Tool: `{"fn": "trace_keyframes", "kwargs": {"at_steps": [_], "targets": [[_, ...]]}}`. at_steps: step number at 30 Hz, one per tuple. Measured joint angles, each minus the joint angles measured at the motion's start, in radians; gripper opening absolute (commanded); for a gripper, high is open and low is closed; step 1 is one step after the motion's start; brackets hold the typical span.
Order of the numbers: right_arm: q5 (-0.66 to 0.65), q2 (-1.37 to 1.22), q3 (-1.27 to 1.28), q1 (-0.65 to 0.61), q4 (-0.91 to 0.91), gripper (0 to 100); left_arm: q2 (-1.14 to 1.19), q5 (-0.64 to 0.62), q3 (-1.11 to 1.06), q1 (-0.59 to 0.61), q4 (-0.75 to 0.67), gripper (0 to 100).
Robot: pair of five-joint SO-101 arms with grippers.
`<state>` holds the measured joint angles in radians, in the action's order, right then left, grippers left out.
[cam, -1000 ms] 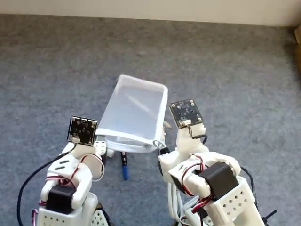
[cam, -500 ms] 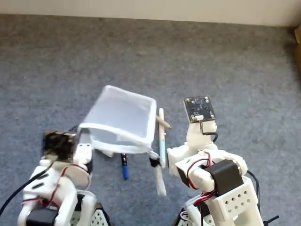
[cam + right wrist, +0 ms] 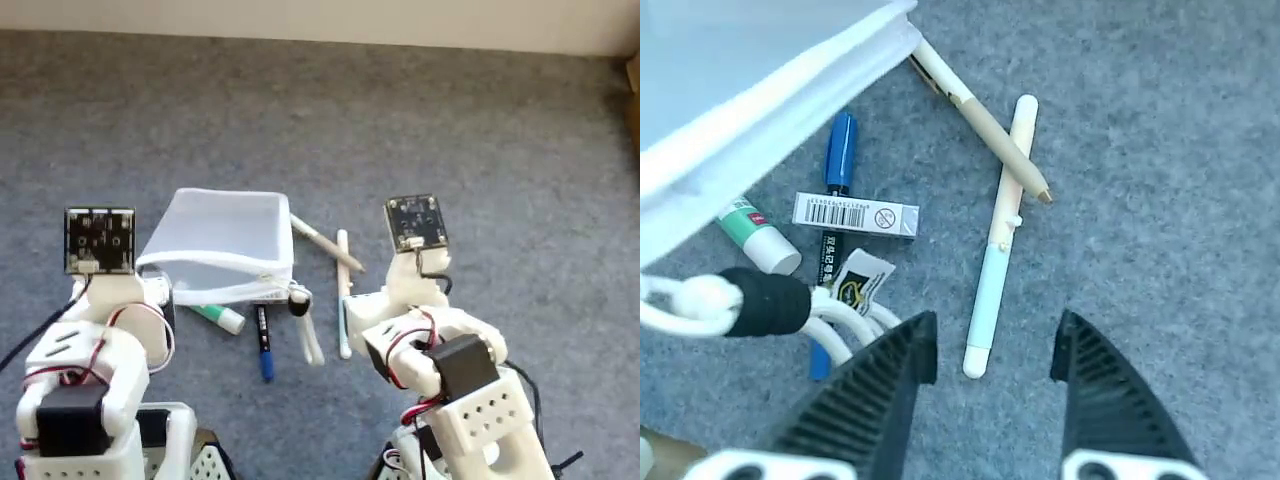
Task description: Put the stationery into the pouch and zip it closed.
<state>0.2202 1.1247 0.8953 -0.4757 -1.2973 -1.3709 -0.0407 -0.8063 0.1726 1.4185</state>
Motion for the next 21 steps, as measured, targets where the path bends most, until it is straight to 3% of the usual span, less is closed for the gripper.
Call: {"fn": "trace_keyframes", "kwargs": {"at_steps": [3, 12, 21], "targets": [[-0.009, 0.0, 0.035, 0.0, 0.049, 17.7, 0.043, -0.005, 0.057, 0.021, 0.038, 1], [-0.207, 0.0, 0.043, 0.054, 0.106, 17.7, 0.109, -0.028, 0.115, 0.12, 0.049, 1], [-0.224, -0.037, 0.043, 0.06, 0.12, 17.7, 0.158, -0.031, 0.118, 0.124, 0.049, 1]]}}
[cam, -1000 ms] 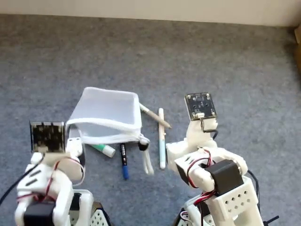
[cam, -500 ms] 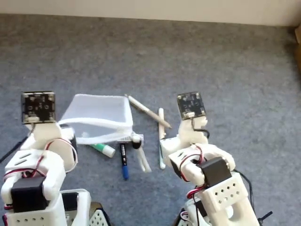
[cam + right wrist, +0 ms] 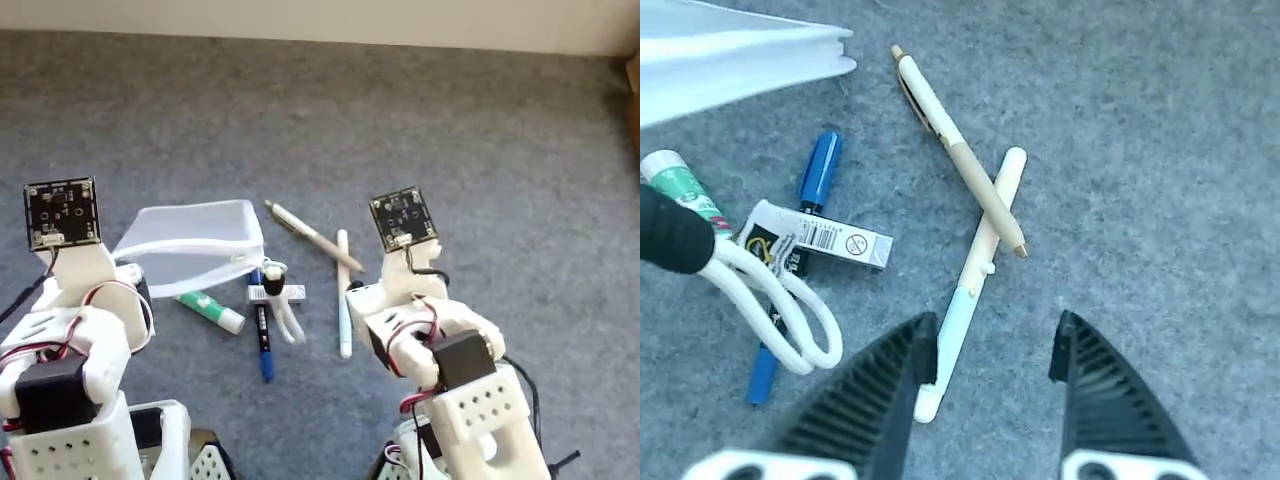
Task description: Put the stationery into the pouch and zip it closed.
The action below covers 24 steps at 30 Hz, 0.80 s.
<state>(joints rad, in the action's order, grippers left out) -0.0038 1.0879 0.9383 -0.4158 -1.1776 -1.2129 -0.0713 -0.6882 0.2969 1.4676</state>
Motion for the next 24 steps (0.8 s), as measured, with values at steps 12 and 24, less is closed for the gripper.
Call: {"fn": "trace_keyframes", "kwargs": {"at_steps": [12, 24], "targets": [[0.051, -0.485, -0.086, 0.0, 0.164, 17.7, 0.0, 0.0, 0.0, 0.0, 0.0, 1], [0.178, -0.844, -0.382, 0.002, 0.181, 17.7, 0.0, 0.0, 0.0, 0.0, 0.0, 1]]}}
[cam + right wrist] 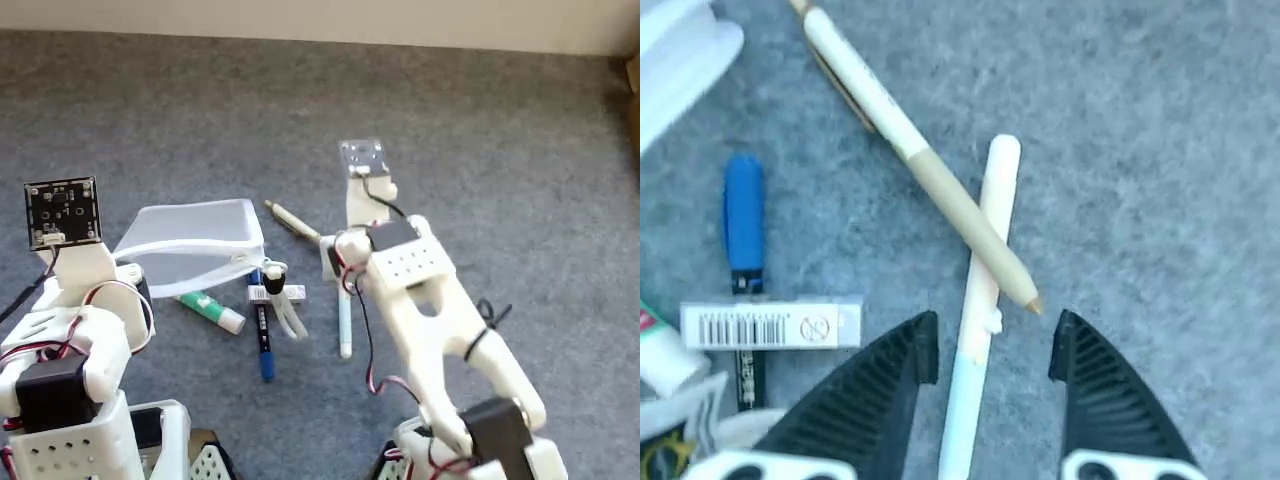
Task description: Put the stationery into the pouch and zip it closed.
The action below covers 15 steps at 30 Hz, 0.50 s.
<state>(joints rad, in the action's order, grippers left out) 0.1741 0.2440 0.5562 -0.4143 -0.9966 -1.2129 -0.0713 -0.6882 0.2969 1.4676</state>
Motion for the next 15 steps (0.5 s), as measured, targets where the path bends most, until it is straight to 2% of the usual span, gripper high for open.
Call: {"fn": "trace_keyframes", "kwargs": {"at_steps": [9, 15], "targets": [[0.005, -0.27, -0.186, 0.032, 0.0, 17.7, 0.0, 0.0, 0.0, 0.003, 0.0, 1], [0.005, -0.393, -0.284, 0.034, 0.002, 17.7, 0.003, 0.0, 0.0, 0.092, 0.0, 1]]}}
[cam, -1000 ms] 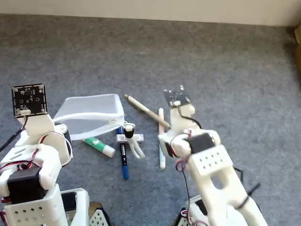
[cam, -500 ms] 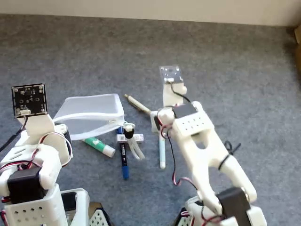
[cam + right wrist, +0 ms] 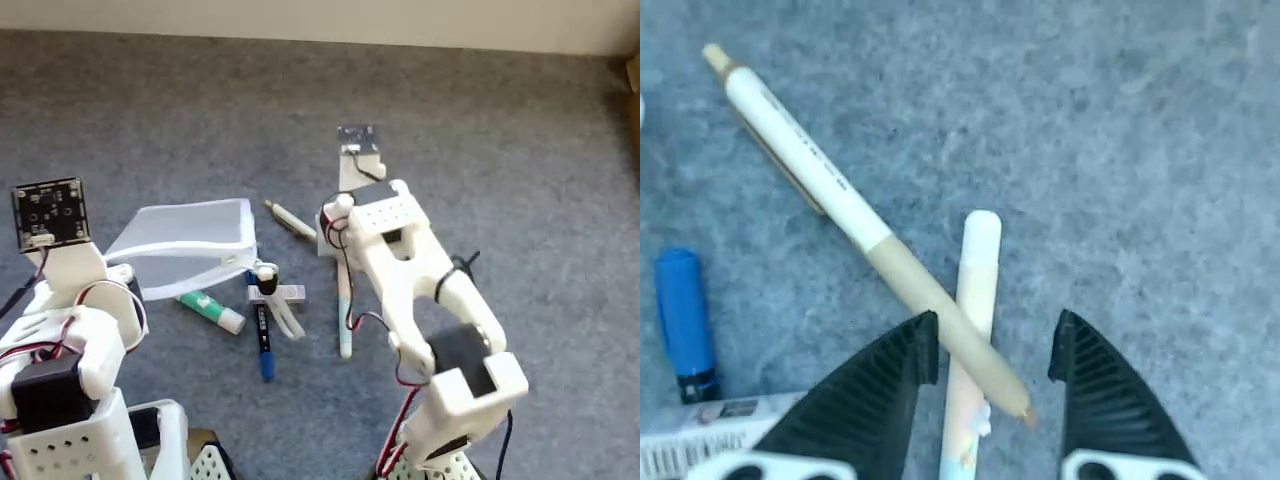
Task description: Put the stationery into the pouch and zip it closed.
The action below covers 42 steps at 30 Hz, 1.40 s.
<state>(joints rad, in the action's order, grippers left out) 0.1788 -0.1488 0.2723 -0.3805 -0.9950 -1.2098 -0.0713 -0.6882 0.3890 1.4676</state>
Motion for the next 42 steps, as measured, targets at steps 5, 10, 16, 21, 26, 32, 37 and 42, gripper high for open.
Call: {"fn": "trace_keyframes", "kwargs": {"at_steps": [5, 10, 16, 21, 26, 32, 37, 42], "targets": [[0.0, -0.078, -0.057, 0.0, 0.0, 17.7, -0.003, 0.0, -0.018, 0.031, 0.0, 1], [0.003, -0.143, -0.101, 0.029, 0.009, 17.7, -0.003, 0.0, -0.02, 0.031, 0.0, 1], [0.003, -0.163, -0.101, 0.026, 0.006, 17.7, -0.003, 0.0, -0.035, 0.038, 0.0, 1], [0.003, -0.163, -0.101, 0.021, 0.005, 17.7, -0.003, 0.0, -0.035, 0.038, 0.0, 1], [0.003, -0.163, -0.101, -0.012, 0.0, 17.7, -0.003, 0.0, -0.037, 0.04, 0.0, 1], [0.003, -0.163, -0.13, -0.041, -0.087, 17.7, -0.003, 0.0, -0.037, 0.04, 0.0, 1], [0.003, -0.137, -0.13, -0.104, -0.118, 17.7, -0.003, 0.0, -0.037, 0.04, 0.0, 1], [0.003, -0.103, -0.1, -0.144, -0.129, 17.7, -0.003, 0.0, -0.037, 0.04, 0.0, 1]]}}
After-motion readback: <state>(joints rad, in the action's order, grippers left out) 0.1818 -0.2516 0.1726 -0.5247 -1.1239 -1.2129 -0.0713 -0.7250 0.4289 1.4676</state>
